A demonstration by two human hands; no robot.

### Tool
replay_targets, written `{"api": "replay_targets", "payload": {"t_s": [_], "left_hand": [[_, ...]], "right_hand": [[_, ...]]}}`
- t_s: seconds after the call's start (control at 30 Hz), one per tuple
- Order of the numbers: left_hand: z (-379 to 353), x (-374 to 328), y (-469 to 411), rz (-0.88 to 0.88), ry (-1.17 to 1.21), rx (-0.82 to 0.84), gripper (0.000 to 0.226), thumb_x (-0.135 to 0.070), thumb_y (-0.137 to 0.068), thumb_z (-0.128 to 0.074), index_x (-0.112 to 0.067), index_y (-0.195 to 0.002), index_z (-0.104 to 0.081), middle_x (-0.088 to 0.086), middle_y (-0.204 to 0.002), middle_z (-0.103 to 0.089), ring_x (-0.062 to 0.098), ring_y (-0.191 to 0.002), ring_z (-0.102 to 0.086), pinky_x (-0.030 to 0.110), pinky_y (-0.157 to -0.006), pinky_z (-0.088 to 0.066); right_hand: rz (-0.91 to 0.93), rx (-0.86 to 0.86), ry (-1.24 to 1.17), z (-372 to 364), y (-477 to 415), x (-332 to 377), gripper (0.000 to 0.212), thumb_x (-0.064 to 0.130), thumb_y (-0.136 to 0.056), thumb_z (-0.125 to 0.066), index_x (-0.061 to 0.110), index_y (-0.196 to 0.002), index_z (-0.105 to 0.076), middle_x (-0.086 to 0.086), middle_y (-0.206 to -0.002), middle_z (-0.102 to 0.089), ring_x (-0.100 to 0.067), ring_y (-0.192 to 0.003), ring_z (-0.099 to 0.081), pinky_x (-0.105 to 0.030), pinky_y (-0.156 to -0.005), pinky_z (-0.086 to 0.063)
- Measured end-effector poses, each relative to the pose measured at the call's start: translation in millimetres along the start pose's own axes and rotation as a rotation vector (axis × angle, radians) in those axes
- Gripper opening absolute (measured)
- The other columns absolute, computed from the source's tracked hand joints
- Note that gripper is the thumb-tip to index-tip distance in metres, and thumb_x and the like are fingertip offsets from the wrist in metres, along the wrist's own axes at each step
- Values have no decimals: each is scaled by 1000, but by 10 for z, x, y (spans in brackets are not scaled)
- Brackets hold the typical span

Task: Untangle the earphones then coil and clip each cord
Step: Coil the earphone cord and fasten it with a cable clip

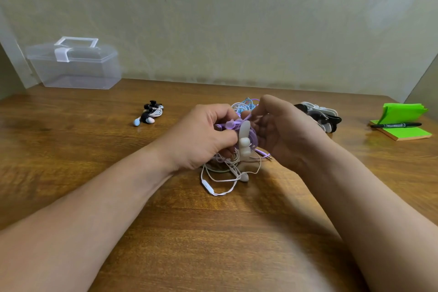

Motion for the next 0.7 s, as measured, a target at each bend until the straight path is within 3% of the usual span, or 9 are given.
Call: {"api": "replay_targets", "payload": {"t_s": [0.07, 0.17, 0.3, 0.4, 0.47, 0.53, 0.6, 0.7], "left_hand": [[-2, 8, 3, -24, -35, -13, 7, 7, -92, -64, 1, -94, -68, 7, -76, -67, 18, -67, -63, 33, -65, -55], [1, 10, -3, -47, -46, -57, 7, 6, -92, -65, -1, -91, -66, 24, -81, -66, 22, -70, -61, 42, -66, -56], [13, 22, -31, -42, 14, -116, 15, 6, -92, -67, -8, -85, -66, 10, -76, -66, 20, -68, -63, 36, -62, -57], [12, 28, -40, -53, -4, -154, 9, 2, -92, -69, -5, -87, -66, 17, -77, -66, 22, -68, -63, 42, -61, -58], [11, 34, -52, -34, 34, -196, 6, 4, -93, -66, 0, -90, -63, 21, -75, -65, 21, -62, -62, 38, -56, -57], [16, 33, -68, 13, 111, -235, 8, 4, -95, -63, 0, -89, -61, 17, -72, -64, 18, -56, -61, 30, -51, -54], [28, 29, -73, 59, 185, -255, 12, 3, -97, -61, -5, -88, -61, 14, -69, -63, 17, -53, -59, 27, -48, -52], [42, 22, -66, 130, 292, -230, 14, 3, -96, -59, -8, -88, -63, 13, -69, -65, 15, -51, -58, 22, -45, -49]], "right_hand": [[-83, 23, -9, -2, 22, -3, 17, 11, -89, -49, 2, -86, -64, -14, -81, -63, -19, -60, -59, -26, -56, -53], [-78, 27, -12, -9, 22, 0, 19, 10, -88, -48, 3, -81, -63, -13, -76, -62, -19, -58, -58, -28, -61, -51], [53, -21, 1, -37, -12, -29, 19, 15, -72, -57, 3, -86, -62, -14, -79, -63, -19, -60, -58, -30, -66, -51], [116, -33, 21, -42, -4, -36, 27, 13, -69, -58, 2, -93, -61, -15, -82, -69, -19, -63, -63, -30, -65, -55], [243, -73, 99, -36, 15, -24, 8, 6, -78, -61, 3, -84, -57, -13, -75, -68, -20, -66, -62, -33, -66, -52], [485, -138, 342, -27, 52, -6, 17, 8, -82, -65, -2, -79, -52, -17, -75, -64, -23, -70, -58, -35, -66, -46], [672, -138, 548, -75, 125, 4, 19, 16, -79, -65, -1, -81, -55, -15, -82, -70, -29, -78, -63, -43, -70, -51], [693, -109, 599, -89, 156, 11, 13, 15, -78, -62, 7, -86, -57, -10, -87, -73, -33, -87, -68, -55, -77, -56]]}}
Point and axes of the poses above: each hand's wrist, its own y-axis away from the middle knuckle, its own z-axis out of the back of the hand, x = y × z, the point moved 1 cm from there along -y, towards the middle knuckle
